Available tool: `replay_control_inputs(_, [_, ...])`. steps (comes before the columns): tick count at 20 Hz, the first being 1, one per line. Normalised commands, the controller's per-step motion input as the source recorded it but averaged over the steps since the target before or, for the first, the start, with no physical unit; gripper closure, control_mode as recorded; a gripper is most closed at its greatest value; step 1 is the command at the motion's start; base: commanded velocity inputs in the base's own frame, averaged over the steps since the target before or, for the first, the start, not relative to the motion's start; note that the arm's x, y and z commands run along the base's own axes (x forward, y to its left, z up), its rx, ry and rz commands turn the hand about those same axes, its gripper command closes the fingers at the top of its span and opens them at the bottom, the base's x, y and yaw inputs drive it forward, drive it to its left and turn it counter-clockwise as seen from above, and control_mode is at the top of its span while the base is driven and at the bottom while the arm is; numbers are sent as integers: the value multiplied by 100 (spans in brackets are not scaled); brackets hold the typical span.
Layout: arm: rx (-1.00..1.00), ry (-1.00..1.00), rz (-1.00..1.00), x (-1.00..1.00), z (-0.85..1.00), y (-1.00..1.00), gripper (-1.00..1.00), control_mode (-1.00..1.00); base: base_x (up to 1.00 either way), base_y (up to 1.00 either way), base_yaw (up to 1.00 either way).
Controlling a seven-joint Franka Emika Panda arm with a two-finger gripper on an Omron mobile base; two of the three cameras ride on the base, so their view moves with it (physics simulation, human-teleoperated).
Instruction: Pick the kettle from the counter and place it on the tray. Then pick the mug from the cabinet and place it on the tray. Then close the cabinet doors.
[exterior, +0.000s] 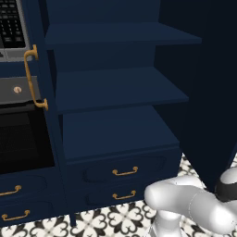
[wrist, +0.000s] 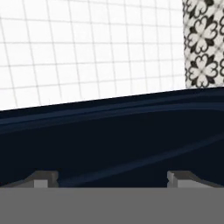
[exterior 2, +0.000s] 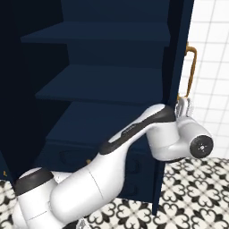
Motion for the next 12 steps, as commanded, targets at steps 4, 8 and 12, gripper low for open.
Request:
replay_control_inputs(4, [4,-10,16,4,0,-2,-100,-100,0,0,0])
replay_control_inputs(8, [1,-17,20,-14,0,5,-100,-100,0,0,0])
replay_control_inputs(12, [0,-10,18,-2,0,16,-100,-100,0,0,0])
